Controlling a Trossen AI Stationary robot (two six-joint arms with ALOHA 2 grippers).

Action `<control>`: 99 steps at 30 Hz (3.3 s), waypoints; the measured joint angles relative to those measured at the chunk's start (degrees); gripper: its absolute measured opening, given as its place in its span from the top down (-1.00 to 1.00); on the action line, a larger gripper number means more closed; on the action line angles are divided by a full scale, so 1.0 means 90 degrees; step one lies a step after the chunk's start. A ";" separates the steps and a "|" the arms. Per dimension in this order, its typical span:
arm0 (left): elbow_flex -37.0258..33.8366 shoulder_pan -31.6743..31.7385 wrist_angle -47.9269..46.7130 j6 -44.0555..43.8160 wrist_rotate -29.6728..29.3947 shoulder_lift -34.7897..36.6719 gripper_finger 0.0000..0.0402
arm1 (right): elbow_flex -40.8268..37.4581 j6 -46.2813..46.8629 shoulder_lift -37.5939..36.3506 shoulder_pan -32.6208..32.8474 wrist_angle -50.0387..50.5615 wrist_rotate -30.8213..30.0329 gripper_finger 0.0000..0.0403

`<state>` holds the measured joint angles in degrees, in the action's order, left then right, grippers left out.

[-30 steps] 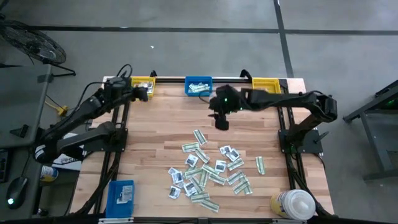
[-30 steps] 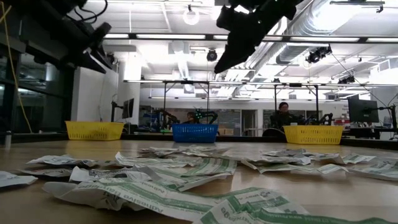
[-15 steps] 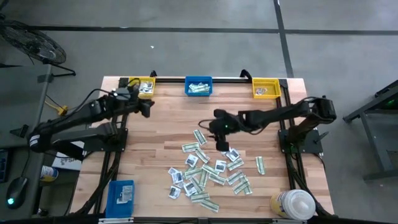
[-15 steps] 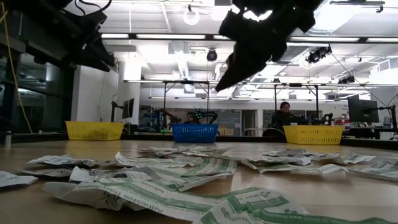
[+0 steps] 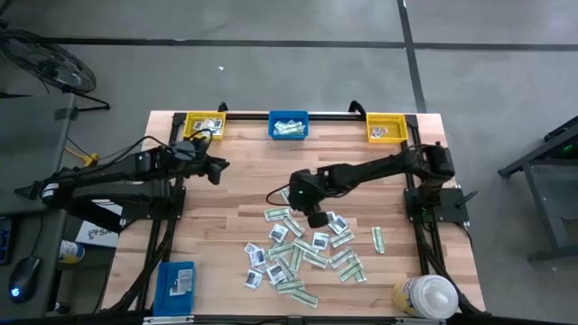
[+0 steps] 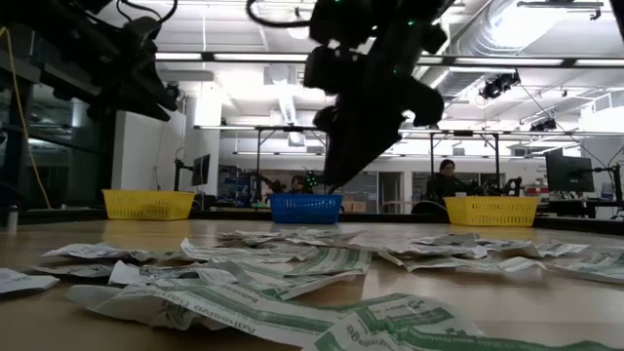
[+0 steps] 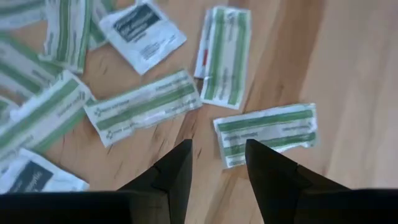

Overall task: Pick & Place First Aid Supplies
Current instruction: Put the green bandage pack into the top blue bin

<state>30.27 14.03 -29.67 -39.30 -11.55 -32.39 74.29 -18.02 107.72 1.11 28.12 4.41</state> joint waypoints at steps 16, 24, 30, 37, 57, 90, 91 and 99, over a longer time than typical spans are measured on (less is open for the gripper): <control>-0.0001 -0.0190 -0.0002 -0.0229 -0.0163 0.0001 0.42 | 0.1049 -0.0890 0.1286 -0.0373 0.0957 0.0321 0.30; -0.0001 -0.0190 -0.0002 -0.0331 -0.0173 0.0001 0.42 | 0.0934 -0.1389 0.1302 -0.0460 0.1110 0.0458 0.30; -0.0001 -0.0190 -0.0002 -0.0336 -0.0185 0.0001 0.42 | 0.0954 -0.1518 0.1421 -0.0463 0.1160 0.0344 0.31; -0.0001 -0.0190 -0.0002 -0.0442 -0.0185 0.0001 0.42 | 0.0966 -0.1449 0.1639 -0.0467 0.1320 0.0221 0.60; -0.0001 -0.0190 0.0000 -0.0666 -0.0304 0.0001 0.42 | 0.0888 -0.1098 0.1000 -0.0468 0.1597 -0.0525 1.00; -0.0001 -0.0186 0.0006 -0.1294 -0.1441 -0.0013 0.42 | 0.2451 -0.5242 0.0952 -0.3422 0.1276 -0.0175 1.00; -0.0001 -0.0186 0.0007 -0.1329 -0.1454 -0.0013 0.42 | 0.2531 -0.5538 0.1072 -0.3451 0.1275 -0.0225 1.00; -0.0001 -0.0186 0.0005 -0.1523 -0.1470 -0.0011 0.42 | 0.2741 -0.6767 0.1422 -0.3831 0.0471 -0.0636 1.00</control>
<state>30.26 12.36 -29.63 -53.01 -24.77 -32.49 98.96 -78.92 120.52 -33.36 32.36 -1.31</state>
